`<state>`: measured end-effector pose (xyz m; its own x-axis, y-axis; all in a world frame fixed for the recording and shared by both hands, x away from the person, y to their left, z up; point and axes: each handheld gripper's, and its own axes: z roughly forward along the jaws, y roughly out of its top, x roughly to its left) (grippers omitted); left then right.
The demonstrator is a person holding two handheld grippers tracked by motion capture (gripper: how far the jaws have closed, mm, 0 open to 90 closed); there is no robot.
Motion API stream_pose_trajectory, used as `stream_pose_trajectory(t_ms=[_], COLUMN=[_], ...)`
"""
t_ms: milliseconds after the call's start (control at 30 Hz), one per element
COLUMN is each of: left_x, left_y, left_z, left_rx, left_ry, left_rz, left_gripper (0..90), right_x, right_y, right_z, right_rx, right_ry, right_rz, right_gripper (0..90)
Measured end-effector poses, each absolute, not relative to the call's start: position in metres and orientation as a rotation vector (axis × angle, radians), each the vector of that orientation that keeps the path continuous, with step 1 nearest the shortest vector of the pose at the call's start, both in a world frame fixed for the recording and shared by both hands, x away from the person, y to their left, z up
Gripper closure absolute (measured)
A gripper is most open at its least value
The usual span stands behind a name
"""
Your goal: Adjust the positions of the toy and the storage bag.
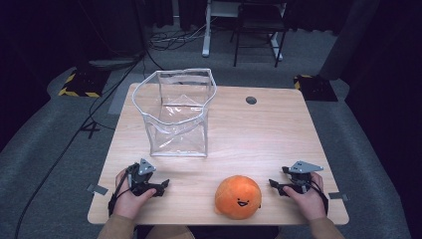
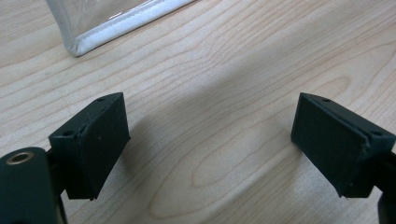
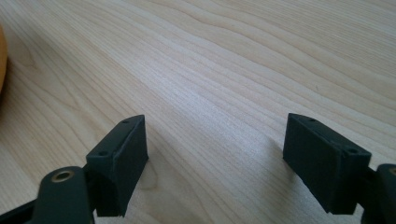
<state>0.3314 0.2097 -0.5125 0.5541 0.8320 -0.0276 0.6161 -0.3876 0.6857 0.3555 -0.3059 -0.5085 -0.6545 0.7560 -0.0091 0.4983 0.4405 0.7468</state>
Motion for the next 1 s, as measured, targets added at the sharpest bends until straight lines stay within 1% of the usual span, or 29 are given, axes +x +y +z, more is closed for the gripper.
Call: stream_pose_trajectory(t_ms=[133,233,267,300,367,433,667,1000], left_x=[0.331,0.330,0.330,0.329,0.327,0.323,0.311,0.305], left_y=[0.210,0.211,0.213,0.214,0.215,0.215,0.211,0.205], left_z=[-0.512,-0.512,-0.511,-0.510,-0.506,-0.503,-0.489,-0.486], left_rx=[2.135,2.129,2.129,2.139,2.155,2.154,2.165,2.196], left_ry=[1.157,1.152,1.163,1.168,1.159,1.137,1.085,1.055], left_rz=[0.426,0.432,0.428,0.424,0.434,0.442,0.424,0.425], left_gripper=[11.8,16.3,16.3,19.1,20.7,21.8,25.1,25.1], right_x=[0.355,0.355,0.355,0.352,0.349,0.344,0.324,0.304], right_y=[-0.306,-0.307,-0.308,-0.308,-0.308,-0.307,-0.303,-0.283], right_z=[-0.508,-0.508,-0.507,-0.502,-0.498,-0.492,-0.460,-0.434], right_rx=[1.071,1.084,1.101,1.125,1.126,1.110,1.036,0.900], right_ry=[2.355,2.360,2.368,2.383,2.398,2.401,2.388,2.454], right_rz=[1.048,1.064,1.072,1.095,1.112,1.134,1.171,1.272], right_gripper=[22.2,22.2,22.1,23.7,26.4,26.6,24.0,19.7])
